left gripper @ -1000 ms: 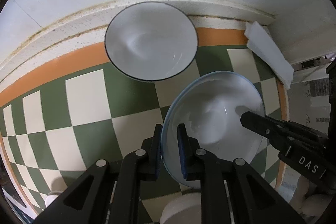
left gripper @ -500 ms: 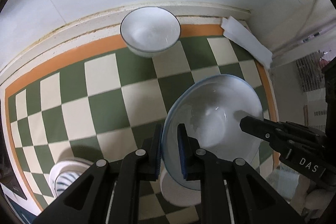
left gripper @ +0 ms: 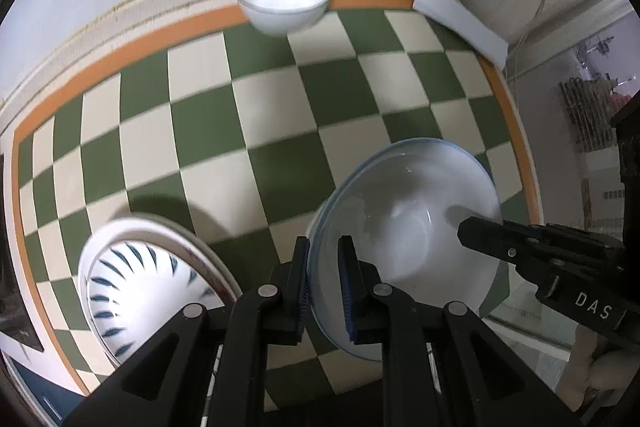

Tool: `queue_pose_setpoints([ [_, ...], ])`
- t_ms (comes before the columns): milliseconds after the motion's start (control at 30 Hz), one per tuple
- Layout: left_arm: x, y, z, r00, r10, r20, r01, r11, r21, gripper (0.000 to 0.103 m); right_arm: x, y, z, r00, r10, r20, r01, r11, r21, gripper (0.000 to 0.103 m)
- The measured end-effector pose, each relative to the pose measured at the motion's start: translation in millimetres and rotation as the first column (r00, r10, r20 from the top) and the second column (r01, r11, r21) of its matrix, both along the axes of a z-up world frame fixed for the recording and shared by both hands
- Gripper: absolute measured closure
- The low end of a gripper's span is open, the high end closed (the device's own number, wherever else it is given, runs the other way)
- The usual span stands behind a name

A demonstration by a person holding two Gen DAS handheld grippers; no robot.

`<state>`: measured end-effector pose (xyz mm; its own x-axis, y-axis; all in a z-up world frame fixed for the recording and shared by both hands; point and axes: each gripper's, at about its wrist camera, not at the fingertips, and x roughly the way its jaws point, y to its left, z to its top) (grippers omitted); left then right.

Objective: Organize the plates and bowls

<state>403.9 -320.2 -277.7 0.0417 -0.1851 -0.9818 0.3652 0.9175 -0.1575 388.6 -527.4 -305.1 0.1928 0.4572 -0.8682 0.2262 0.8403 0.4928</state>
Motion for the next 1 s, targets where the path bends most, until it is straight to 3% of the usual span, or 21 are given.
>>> queue_pose_setpoints([
  [300, -11.0, 4.6, -26.9, 0.999, 0.012, -0.045, -0.011, 0.999, 0.035, 0.091, -15.1, 9.5, -31.4, 0.998, 0.015, -0.061, -0.015, 1.000, 0.004, 0.091],
  [1000, -1.7, -9.8, -50.2, 0.997, -0.002, -0.071, 0.007, 0.997, 0.073, 0.091, -3.4, 4.2, -52.9, 0.994, -0.004, -0.114, 0.003, 1.000, -0.011, 0.091],
])
